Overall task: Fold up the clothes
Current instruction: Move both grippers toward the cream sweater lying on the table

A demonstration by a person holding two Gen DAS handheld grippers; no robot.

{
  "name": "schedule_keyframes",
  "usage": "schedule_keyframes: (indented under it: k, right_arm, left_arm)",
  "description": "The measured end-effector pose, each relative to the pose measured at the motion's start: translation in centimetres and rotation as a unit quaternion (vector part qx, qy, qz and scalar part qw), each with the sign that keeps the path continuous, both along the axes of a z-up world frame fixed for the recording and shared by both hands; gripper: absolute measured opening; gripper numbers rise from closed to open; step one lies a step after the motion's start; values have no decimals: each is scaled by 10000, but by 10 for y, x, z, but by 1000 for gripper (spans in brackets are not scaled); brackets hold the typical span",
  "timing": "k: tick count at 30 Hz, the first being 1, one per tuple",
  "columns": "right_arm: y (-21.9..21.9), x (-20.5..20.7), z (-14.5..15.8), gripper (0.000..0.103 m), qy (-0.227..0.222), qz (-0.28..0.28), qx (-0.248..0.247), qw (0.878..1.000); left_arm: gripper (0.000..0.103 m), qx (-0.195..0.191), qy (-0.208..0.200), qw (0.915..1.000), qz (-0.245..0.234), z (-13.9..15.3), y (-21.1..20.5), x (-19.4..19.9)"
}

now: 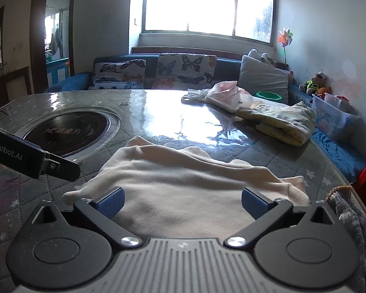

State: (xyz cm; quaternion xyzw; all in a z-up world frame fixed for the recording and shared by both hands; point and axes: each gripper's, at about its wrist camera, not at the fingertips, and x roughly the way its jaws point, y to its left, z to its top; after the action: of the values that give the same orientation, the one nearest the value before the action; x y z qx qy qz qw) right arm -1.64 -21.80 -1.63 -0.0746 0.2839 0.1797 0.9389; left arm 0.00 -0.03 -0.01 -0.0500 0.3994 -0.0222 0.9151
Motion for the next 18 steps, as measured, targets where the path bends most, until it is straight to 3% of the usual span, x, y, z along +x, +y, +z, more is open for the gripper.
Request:
schedule_keyframes:
  k: [3,7,18]
  right_arm:
    - [3,-5,-1,103,-41,70,-52,10000]
    - [6,-11,-1,103,-95,163,-122,9997]
    - [17,-29,-3,103,-71,316,-227,9992]
  left_arm:
    - [103,34,31,10000,3,-2,-4,-1]
    - [103,-233,48,9997,61,-4,13,-14]
    - [103,-73,240,9997,71,-8,9,-36]
